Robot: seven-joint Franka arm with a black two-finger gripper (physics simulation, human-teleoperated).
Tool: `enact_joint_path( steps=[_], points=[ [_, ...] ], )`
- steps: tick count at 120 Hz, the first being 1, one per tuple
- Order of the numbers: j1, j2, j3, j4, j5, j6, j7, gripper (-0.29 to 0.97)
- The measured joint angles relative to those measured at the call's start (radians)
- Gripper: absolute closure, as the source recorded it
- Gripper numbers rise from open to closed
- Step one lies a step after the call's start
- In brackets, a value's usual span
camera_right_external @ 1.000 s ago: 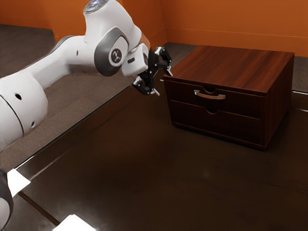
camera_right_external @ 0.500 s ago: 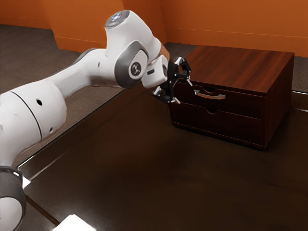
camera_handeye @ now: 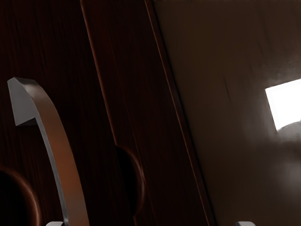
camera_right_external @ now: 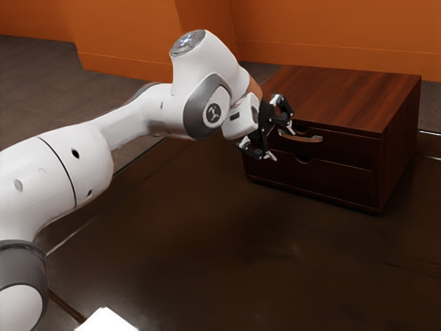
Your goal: Pull the drawer handle with one arm to open the drawer
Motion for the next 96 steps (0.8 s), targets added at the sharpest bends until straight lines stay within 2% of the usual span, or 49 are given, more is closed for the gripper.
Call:
enact_joint_path(
  steps=[10, 22, 32, 46, 63, 70, 74, 82, 90, 92, 93, 94, 95, 96],
  points=[
    [0.001, 0.005, -0.018, 0.001, -0.001, 0.009, 0.001, 0.20],
    [0.001, 0.013, -0.038, 0.000, 0.001, 0.019, 0.002, 0.10],
    [0.010, 0.023, -0.044, -0.006, 0.005, 0.025, 0.005, 0.13],
    [0.010, 0.023, -0.042, -0.026, 0.009, 0.032, 0.007, -0.06],
    [0.001, 0.022, -0.038, -0.043, 0.003, 0.044, 0.000, -0.07],
    [0.000, 0.023, -0.039, -0.050, 0.004, 0.053, -0.002, -0.15],
    [-0.001, 0.023, -0.039, -0.050, 0.003, 0.059, -0.002, -0.10],
    [-0.004, 0.020, -0.036, -0.060, 0.001, 0.070, -0.002, -0.09],
    [-0.008, 0.007, -0.028, -0.089, -0.001, 0.079, -0.004, 0.02],
    [-0.010, 0.001, -0.026, -0.098, -0.002, 0.081, -0.004, 0.10],
    [-0.012, -0.003, -0.024, -0.103, -0.001, 0.082, -0.003, 0.08],
    [-0.013, -0.006, -0.022, -0.107, -0.001, 0.083, -0.003, 0.14],
    [-0.015, -0.010, -0.019, -0.111, -0.002, 0.084, -0.002, 0.09],
    [-0.017, -0.013, -0.017, -0.115, -0.003, 0.085, -0.002, 0.10]
  ],
)
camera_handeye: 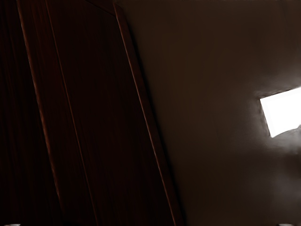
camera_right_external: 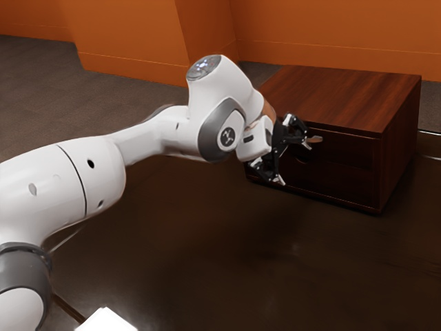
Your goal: Pull the drawer handle with one arm to open the drawer
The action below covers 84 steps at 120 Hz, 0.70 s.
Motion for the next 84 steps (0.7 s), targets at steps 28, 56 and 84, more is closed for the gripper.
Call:
enact_joint_path(
  steps=[28, 56, 84],
  points=[
    [-0.178, -0.090, 0.194, -0.077, 0.006, 0.012, 0.006, 0.39],
    [-0.340, -0.301, 0.343, -0.314, 0.015, 0.001, -0.001, 0.61],
    [-0.210, -0.798, 0.174, -0.588, 0.013, -0.039, -0.006, 0.34]
  ],
)
